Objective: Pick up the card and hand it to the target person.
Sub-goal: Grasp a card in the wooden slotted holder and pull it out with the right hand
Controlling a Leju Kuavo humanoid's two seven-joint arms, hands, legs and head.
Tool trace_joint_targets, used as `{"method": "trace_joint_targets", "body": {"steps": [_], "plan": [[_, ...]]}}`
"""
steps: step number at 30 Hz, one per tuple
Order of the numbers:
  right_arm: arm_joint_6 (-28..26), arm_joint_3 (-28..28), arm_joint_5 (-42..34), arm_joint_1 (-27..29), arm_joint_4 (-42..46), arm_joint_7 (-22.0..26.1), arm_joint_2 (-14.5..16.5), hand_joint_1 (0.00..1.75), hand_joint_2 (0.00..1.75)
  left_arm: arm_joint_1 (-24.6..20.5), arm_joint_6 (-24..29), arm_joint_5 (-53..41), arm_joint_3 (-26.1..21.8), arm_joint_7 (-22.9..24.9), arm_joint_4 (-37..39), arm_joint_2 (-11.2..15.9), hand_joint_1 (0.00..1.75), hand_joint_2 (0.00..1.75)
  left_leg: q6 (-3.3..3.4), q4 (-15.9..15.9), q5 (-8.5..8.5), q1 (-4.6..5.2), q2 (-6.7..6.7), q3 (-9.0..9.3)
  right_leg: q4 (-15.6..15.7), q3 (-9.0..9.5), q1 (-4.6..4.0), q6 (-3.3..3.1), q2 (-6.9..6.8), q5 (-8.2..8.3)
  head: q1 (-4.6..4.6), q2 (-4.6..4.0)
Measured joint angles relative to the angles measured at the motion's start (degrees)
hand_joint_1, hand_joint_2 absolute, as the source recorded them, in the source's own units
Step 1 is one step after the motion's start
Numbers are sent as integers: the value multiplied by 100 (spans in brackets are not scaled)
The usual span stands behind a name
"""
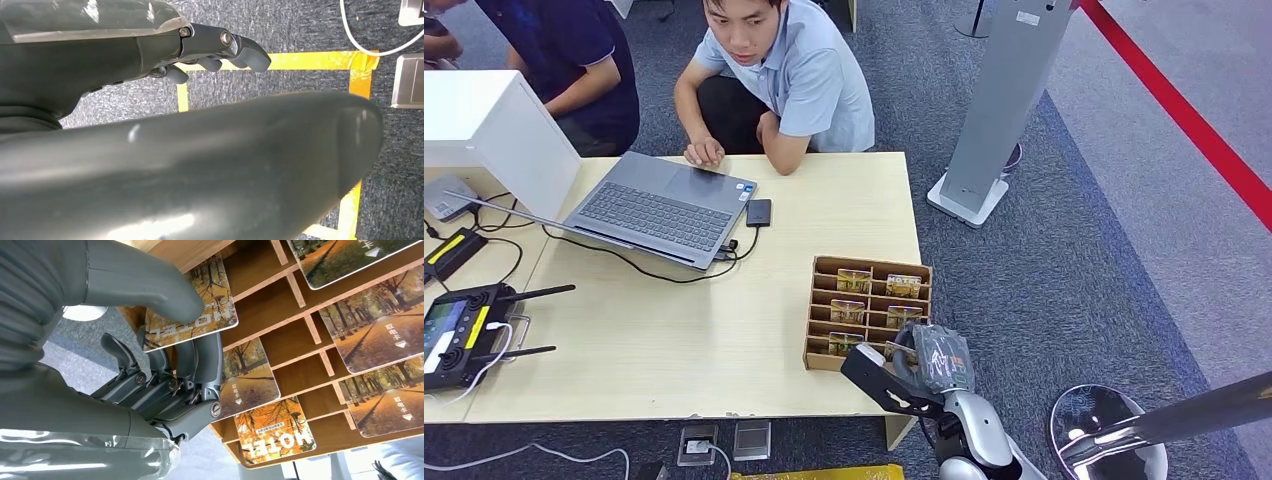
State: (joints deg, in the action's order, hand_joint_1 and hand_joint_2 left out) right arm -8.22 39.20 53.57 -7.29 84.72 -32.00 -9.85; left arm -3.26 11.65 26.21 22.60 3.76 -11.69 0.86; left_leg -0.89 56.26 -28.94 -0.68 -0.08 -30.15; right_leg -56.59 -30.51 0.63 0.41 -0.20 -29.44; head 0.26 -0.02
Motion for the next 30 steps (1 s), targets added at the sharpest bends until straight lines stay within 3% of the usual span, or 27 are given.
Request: {"method": "trace_joint_targets", "body": {"steps": [15, 24, 30], "plan": [[-169, 16, 61, 21, 87, 72, -38, 152, 175, 0, 195, 105, 85, 0, 0, 31, 0, 0, 0, 0, 0, 0, 0, -1, 0, -1, 0, 0, 0, 0, 2, 0], [-243, -102, 310, 7, 977, 266, -175, 152, 175, 1, 157, 207, 89, -2, 0, 39, 0, 0, 0, 1, 0, 0, 0, -2, 0, -2, 0, 0, 0, 0, 2, 0], [-125, -112, 147, -432, 1479, 384, -246, 152, 175, -1, 125, 183, 130, -21, 0, 39, 0, 0, 0, 1, 1, 0, 2, -5, -5, -2, 0, -2, 2, 3, 3, 0]]}}
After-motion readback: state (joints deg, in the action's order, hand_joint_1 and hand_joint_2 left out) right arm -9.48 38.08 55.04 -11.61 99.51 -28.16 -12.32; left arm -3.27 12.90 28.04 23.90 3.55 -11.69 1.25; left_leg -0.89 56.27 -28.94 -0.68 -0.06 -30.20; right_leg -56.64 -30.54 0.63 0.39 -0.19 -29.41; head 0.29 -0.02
